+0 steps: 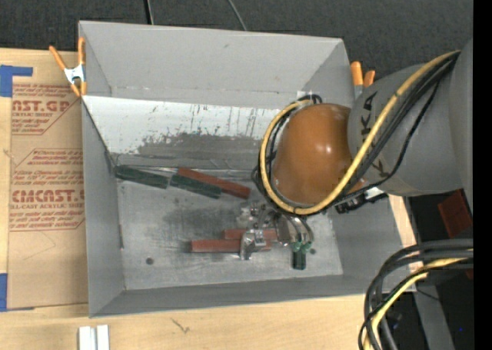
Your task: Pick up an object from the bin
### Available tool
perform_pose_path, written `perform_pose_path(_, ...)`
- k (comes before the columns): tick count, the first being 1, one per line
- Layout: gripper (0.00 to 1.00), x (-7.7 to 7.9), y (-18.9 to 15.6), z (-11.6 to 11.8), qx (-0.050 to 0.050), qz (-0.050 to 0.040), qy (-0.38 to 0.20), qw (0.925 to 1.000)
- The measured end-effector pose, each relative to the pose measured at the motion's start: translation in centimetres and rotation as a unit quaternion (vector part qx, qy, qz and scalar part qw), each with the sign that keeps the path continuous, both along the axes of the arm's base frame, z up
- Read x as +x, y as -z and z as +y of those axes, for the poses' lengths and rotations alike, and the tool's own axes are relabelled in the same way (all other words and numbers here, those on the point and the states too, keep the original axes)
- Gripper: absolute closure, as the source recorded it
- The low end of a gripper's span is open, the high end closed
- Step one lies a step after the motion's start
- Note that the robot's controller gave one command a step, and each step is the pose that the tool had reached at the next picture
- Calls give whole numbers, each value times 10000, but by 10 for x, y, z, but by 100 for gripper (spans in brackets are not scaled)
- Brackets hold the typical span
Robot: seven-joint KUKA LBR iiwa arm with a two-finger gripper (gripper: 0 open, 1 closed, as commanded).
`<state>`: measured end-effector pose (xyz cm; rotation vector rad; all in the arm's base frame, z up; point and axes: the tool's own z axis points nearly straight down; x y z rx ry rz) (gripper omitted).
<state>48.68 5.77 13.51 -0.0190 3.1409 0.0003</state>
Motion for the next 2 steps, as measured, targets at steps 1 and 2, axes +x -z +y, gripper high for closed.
perform_pose_path(1, 100, -1, -14, 0, -3, 17, -1, 10000)
perform_pose_path(2, 100, 0, -28, 0, -1, -2, 0, 10000)
